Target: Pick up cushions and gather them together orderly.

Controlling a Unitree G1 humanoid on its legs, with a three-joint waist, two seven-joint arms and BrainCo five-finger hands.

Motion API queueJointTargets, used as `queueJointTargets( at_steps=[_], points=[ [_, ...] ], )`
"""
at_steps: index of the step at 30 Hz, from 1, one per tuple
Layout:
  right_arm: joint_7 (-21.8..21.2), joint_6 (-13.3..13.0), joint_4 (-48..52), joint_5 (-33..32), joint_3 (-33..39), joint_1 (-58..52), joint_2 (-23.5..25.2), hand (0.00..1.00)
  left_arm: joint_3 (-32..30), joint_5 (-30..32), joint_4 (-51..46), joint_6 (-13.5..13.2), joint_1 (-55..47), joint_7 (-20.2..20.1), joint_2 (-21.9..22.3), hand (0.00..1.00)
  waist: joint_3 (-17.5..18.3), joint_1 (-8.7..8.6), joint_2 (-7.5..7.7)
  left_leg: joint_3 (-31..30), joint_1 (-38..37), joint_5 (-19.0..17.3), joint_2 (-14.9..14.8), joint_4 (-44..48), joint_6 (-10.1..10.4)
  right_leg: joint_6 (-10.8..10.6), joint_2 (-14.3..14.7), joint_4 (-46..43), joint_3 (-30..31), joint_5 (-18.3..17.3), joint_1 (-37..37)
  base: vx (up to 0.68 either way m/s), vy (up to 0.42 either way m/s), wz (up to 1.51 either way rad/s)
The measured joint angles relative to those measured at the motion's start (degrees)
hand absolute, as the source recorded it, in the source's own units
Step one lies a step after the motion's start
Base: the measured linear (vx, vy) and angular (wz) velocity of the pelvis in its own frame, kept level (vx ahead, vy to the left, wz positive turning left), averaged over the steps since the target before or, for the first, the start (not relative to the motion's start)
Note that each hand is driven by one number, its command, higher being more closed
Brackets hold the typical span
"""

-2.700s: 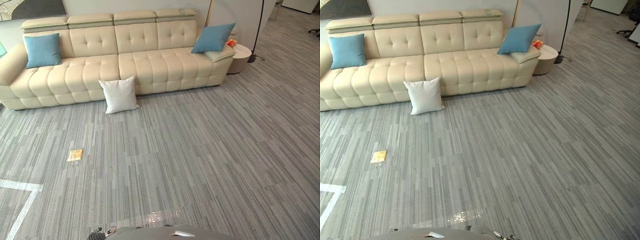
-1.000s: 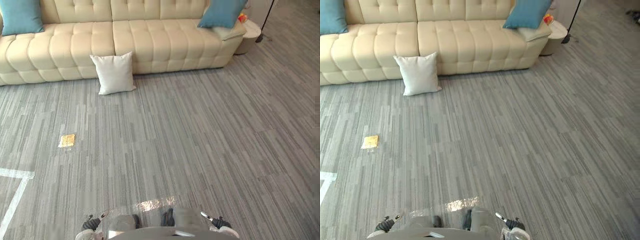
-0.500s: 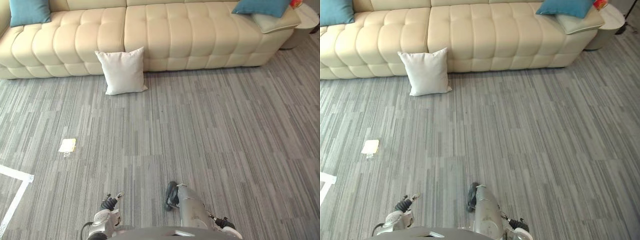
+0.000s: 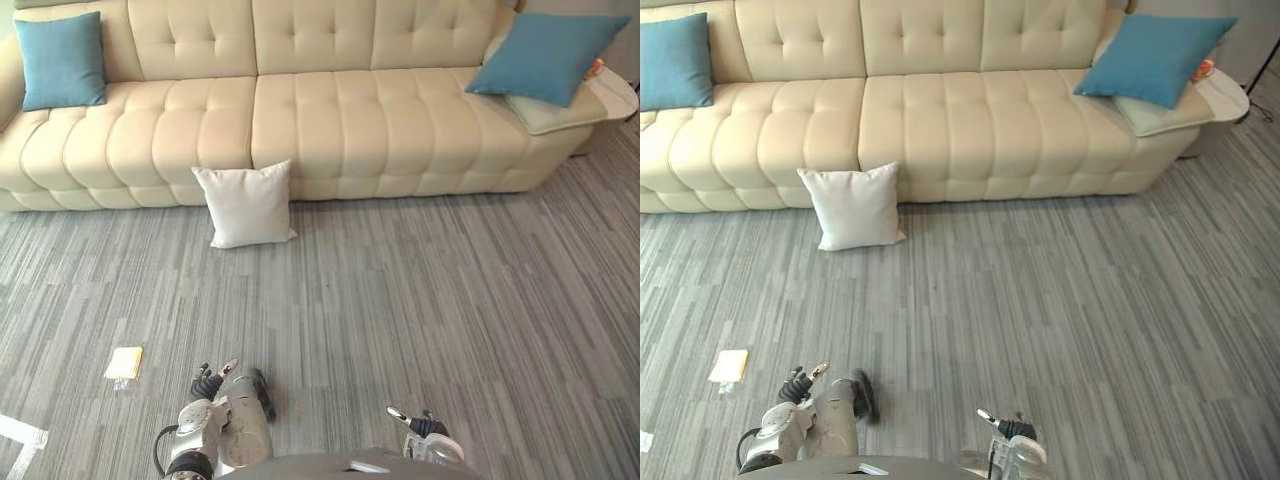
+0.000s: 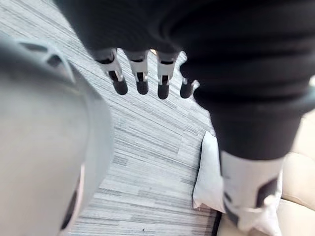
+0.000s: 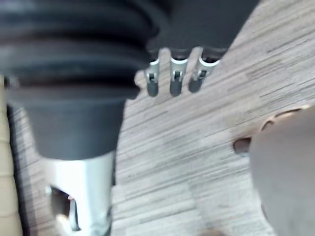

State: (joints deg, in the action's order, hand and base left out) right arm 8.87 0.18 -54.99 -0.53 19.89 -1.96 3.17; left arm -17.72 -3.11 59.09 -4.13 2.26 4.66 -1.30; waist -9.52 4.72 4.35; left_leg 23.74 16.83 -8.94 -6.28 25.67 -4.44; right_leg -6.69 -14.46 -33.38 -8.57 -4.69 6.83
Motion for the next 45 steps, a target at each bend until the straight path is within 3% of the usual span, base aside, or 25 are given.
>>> queueJointTargets(
  at_steps=[1, 2, 3, 5, 7, 9, 12, 14, 15, 16, 17, 18, 19, 20, 23, 27, 29, 30, 32, 33, 36, 37, 42, 45],
  points=[
    [-0.09, -0.11, 0.08, 0.03, 0.01, 0.3, -0.18, 0.0, 1.4, 0.12, 0.38, 0.24, 0.01, -0.04, -0.32, 0.0, -0.16, -0.38, -0.22, -0.32, -2.14, -1.64, 1.56, -0.23, 0.04, -0.37, -1.65, -11.82, 2.99, 3.76, -4.91, 0.3, 0.249, 0.35],
    [-0.12, -0.04, 0.09, 0.12, -0.04, 0.64, -0.48, 0.0, 2.34, 0.13, 0.55, 0.55, 0.05, -0.04, -0.39, 0.0, -0.2, -0.29, -0.27, -0.3, -4.47, -3.0, 2.3, -0.35, 0.17, 0.2, -2.11, -21.14, 4.46, 3.41, -9.61, 0.3, 0.221, 0.18],
    [-0.13, -0.07, 0.16, 0.28, -0.06, 0.74, -0.58, 0.0, 2.45, 0.13, 0.52, 0.58, 0.05, -0.04, -0.38, 0.0, -0.32, -0.17, -0.46, -0.27, -6.17, -3.63, 2.82, -0.96, 0.11, 0.54, -1.81, -25.37, 4.71, 2.67, -12.07, 0.36, 0.178, 0.02],
    [-0.11, -0.4, 1.06, 0.61, -0.03, 0.78, -0.77, 0.0, 2.46, 0.15, 0.53, 0.72, -0.96, 0.0, -0.35, 0.0, -0.31, -0.85, -0.74, -0.6, -12.2, -4.58, 3.41, -4.58, -0.31, 2.47, 1.4, -30.67, 3.33, -2.86, -19.27, 0.34, 0.105, 0.1],
    [-0.09, -0.48, 2.38, 0.7, -0.03, 0.56, -0.74, 0.0, 2.65, 0.3, 0.54, 0.75, -1.11, -0.05, -0.14, 0.0, -0.32, -2.47, -0.97, -1.97, -15.19, -4.74, 3.54, -7.48, -0.04, 2.32, 4.65, -24.99, -0.52, -6.37, -23.47, 0.24, 0.009, 0.34],
    [-0.1, -0.37, 1.94, 0.65, 0.62, 0.31, -1.03, 0.0, 2.79, 0.95, 0.63, 0.74, -0.62, -0.06, 0.87, 0.0, -0.38, -3.26, -1.12, -3.37, -19.11, -5.41, 4.38, -10.3, 0.95, 3.24, 7.61, -9.23, -4.44, -7.17, -26.75, 0.35, -0.04, 0.35],
    [-0.1, -0.25, 2.03, 0.3, 1.13, -0.05, -1.36, 0.0, 2.76, 1.1, 1.34, 0.76, 0.19, -0.1, 2.42, 0.0, -0.39, -3.79, -1.26, -5.56, -22.85, -7.66, 5.53, -10.85, 2.4, 5.46, 10.41, 10.1, -4.4, -2.77, -26.84, 0.42, -0.072, 0.4],
    [-0.11, -0.25, 2.09, 0.31, 1.12, 0.02, -1.35, 0.0, 2.69, 1.17, 1.73, 0.75, 0.42, -0.16, 3.3, 0.0, -0.34, -4.28, -1.44, -7.92, -24.48, -9.86, 5.92, -10.37, 3.54, 6.62, 10.69, 13.18, -3.14, -0.63, -26.47, 0.49, -0.145, 0.69],
    [-0.13, -0.25, 2.15, 0.34, 1.15, 0.03, -1.38, 0.0, 2.66, 1.34, 2.09, 0.74, 0.36, -0.36, 3.84, 0.0, -0.13, -4.65, -1.81, -10.22, -25.86, -11.64, 5.67, -9.67, 4.71, 8.71, 10.65, 11.93, -3.13, 3.79, -25.45, 0.83, -0.272, 1.04],
    [-0.17, -0.3, 2.12, 0.57, 1.18, 0.26, -2.05, 0.0, 2.52, 2.2, 2.97, 0.79, 0.15, -0.78, 4.45, 0.0, 0.63, -4.71, -3.58, -12.22, -27.22, -12.48, 4.29, -8.09, 5.93, 9.76, 10.82, 8.23, -5.39, 1.72, -24.78, 0.61, -0.206, 0.93],
    [-0.18, -0.29, 2.11, 0.68, 1.12, 0.26, -2.37, 0.0, 2.62, 2.35, 2.95, 0.79, 0.16, -1.12, 4.79, 0.0, 0.81, -5.03, -4.06, -12.8, -25.97, -12.32, 3.55, -5.15, 6.22, 10.14, 10.84, 7.5, -6.1, 0.23, -24.56, 0.58, -0.224, 0.81],
    [-0.24, -0.22, 2.26, 0.91, 1.01, 0.47, -3.0, 0.0, 2.42, 2.85, 2.43, 0.77, 0.53, -1.39, 5.71, 0.0, 0.76, -5.17, -5.54, -12.92, -21.5, -11.56, 1.25, 5.58, 8.17, 10.47, 10.88, 6.71, -7.62, -1.93, -23.35, 0.43, -0.176, 0.49],
    [-0.26, 0.02, 2.23, 1.03, 0.96, 0.61, -3.69, 0.0, 1.74, 3.29, 2.09, 0.8, 0.35, -1.66, 5.67, 0.0, 0.62, -5.12, -6.95, -12.78, -17.25, -8.88, -1.74, 16.63, 11.76, 10.98, 12.18, 7.2, -7.92, -3.21, -21.27, 0.64, -0.226, 0.05],
    [-0.09, 0.33, 1.65, 1.24, 1.05, 0.59, -4.26, 0.0, -0.01, 3.31, 1.36, 0.8, -0.4, -1.54, 5.71, 0.0, 0.4, -4.45, -8.11, -11.93, -13.99, -7.25, -5.75, 28.29, 13.86, 11.71, 14.5, 8.76, -7.56, -4.22, -17.53, 0.52, -0.136, -0.35],
    [-0.07, 0.7, 0.07, 1.26, 0.69, 0.62, -4.39, 0.0, -1.01, 3.2, -1.0, 0.73, -2.0, -1.22, 5.43, 0.0, -0.17, -4.25, -7.66, -7.4, -11.7, -7.6, -10.59, 35.37, 11.58, 11.89, 16.26, 11.9, -5.42, -5.34, -11.4, 0.41, -0.077, -0.52],
    [0.01, 1.33, 0.01, 1.29, 0.63, 0.7, -4.75, 0.0, -1.38, 3.19, -2.12, 0.54, -1.83, -1.22, 5.98, 0.0, -0.16, -3.31, -7.65, -5.12, -7.38, -9.34, -12.31, 21.65, 8.47, 10.6, 16.75, 16.43, -0.86, -4.9, -7.49, 0.26, 0.035, -0.56],
    [0.04, 1.38, -0.14, 1.72, 0.61, 1.01, -4.7, 0.0, -1.37, 3.19, -2.14, 0.34, -1.61, -1.19, 5.89, 0.0, -0.32, -2.64, -7.34, -6.91, -7.05, -9.2, -11.99, 12.06, 8.72, 9.39, 16.47, 18.11, 0.96, -4.54, -6.14, 0.16, 0.148, -0.48],
    [0.07, 1.34, -0.16, 2.15, 0.41, 0.93, -4.64, 0.0, -1.37, 3.19, -1.95, 0.3, -1.4, -1.18, 5.85, 0.0, -0.4, -2.59, -7.12, -9.48, -7.15, -7.31, -10.71, 4.45, 8.93, 8.13, 15.79, 18.41, 1.9, -4.9, -5.85, 0.16, 0.287, -0.34],
    [0.15, 1.29, 0.01, 2.17, -0.38, 0.47, -4.86, 0.0, -1.24, 3.19, -0.94, 0.22, -0.87, -1.17, 5.84, 0.0, -0.35, -2.76, -7.2, -10.69, -7.42, -0.96, -9.62, -2.46, 7.47, 6.07, 14.93, 17.52, 2.21, -6.06, -5.85, 0.18, 0.369, -0.14],
    [0.15, 1.44, -0.45, 2.16, -1.47, 0.19, -4.43, 0.0, -0.97, 3.2, -0.02, 0.13, -0.09, -1.18, 5.27, 0.0, -0.11, -2.72, -6.06, -10.59, -8.14, 3.02, -7.96, -3.64, 9.34, 4.11, 13.16, 15.97, 3.23, -7.4, -6.14, 0.15, 0.318, 0.01],
    [0.09, 1.35, -0.67, 2.56, -1.99, 0.0, -2.33, 0.0, -0.65, 3.22, 0.69, 0.14, 0.36, -1.1, 2.4, 0.0, 0.79, -2.29, -1.98, -7.94, -8.02, 1.23, -4.93, -3.74, 7.57, 2.48, 9.6, 16.87, 3.94, -7.17, -6.62, 0.15, 0.291, -0.12],
    [0.09, 1.3, -0.97, 2.61, -1.99, 0.01, -1.89, 0.0, -0.65, 3.22, 0.96, 0.24, 0.35, -1.09, 1.89, 0.0, 1.2, -2.17, -1.33, -7.3, -8.16, 0.62, -4.51, -3.47, 7.31, 1.98, 9.22, 17.34, 4.78, -6.82, -6.64, 0.11, 0.213, -0.28],
    [0.0, 1.21, -2.11, 2.73, -3.48, 0.17, -1.87, 0.0, -0.67, 3.19, 2.04, 0.19, 0.48, -1.11, 1.67, 0.0, 1.42, -1.63, -1.07, -3.41, -10.17, -2.22, -4.27, -2.53, 6.33, 1.14, 7.9, 14.53, 6.45, -5.11, -8.12, 0.02, 0.133, -0.44],
    [-0.06, 0.97, -1.2, 2.48, -3.56, 0.21, -2.8, 0.0, -0.11, 3.11, 2.63, 0.26, 0.51, -1.11, 1.51, 0.0, 0.68, -2.39, -2.03, -3.08, -11.24, -3.39, -4.8, -2.75, 6.37, 2.6, 7.67, -1.01, 6.26, -2.55, -16.35, -0.04, 0.043, -0.14]
  ],
)
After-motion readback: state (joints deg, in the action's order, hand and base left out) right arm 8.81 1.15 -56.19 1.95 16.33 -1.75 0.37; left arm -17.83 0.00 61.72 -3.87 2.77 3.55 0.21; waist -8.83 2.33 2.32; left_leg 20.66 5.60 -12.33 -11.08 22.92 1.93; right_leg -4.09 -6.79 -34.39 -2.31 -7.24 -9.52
